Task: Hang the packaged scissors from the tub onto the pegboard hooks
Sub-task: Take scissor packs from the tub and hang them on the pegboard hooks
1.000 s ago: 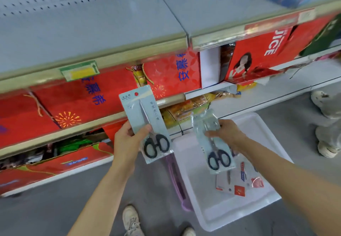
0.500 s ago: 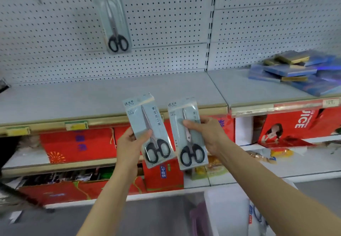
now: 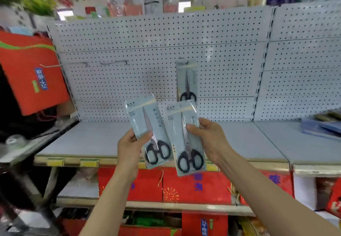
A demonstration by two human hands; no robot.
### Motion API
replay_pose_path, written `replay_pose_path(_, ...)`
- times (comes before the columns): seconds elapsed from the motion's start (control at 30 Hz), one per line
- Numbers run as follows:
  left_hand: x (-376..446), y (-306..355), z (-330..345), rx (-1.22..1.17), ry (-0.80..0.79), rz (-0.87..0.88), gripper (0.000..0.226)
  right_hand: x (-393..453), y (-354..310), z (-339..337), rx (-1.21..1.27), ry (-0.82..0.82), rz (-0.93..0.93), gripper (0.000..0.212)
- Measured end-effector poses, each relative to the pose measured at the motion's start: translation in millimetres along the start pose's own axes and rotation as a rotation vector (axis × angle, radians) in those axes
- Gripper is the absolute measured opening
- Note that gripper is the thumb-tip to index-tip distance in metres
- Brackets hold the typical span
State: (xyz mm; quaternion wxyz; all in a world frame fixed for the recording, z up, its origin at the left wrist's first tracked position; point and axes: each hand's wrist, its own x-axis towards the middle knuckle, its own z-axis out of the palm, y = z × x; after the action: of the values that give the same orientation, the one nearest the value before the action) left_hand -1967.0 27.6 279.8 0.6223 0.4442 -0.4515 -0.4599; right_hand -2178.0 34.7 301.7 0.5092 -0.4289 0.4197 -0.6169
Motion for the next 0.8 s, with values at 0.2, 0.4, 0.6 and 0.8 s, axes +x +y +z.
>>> replay_pose_path(0.2, 64, 41, -58, -0.001, -0.021, 0.049, 0.017, 38, -3, 76, 0.037, 0.031, -0.036, 0.029)
replay_pose_path(0.4, 106, 52, -62, 0.010, -0.091, 0.091, 0.023, 62, -10, 95, 0.046, 0.081, -0.081, 0.034)
replay_pose_path(0.6, 121, 49, -16, 0.000, -0.157, 0.086, 0.026, 73, -35, 65, 0.009, 0.172, -0.143, 0.020)
replay_pose_path(0.8, 129, 51, 34, -0.016, -0.165, 0.097, 0.023, 101, -60, 25, -0.020, 0.209, -0.174, 0.010)
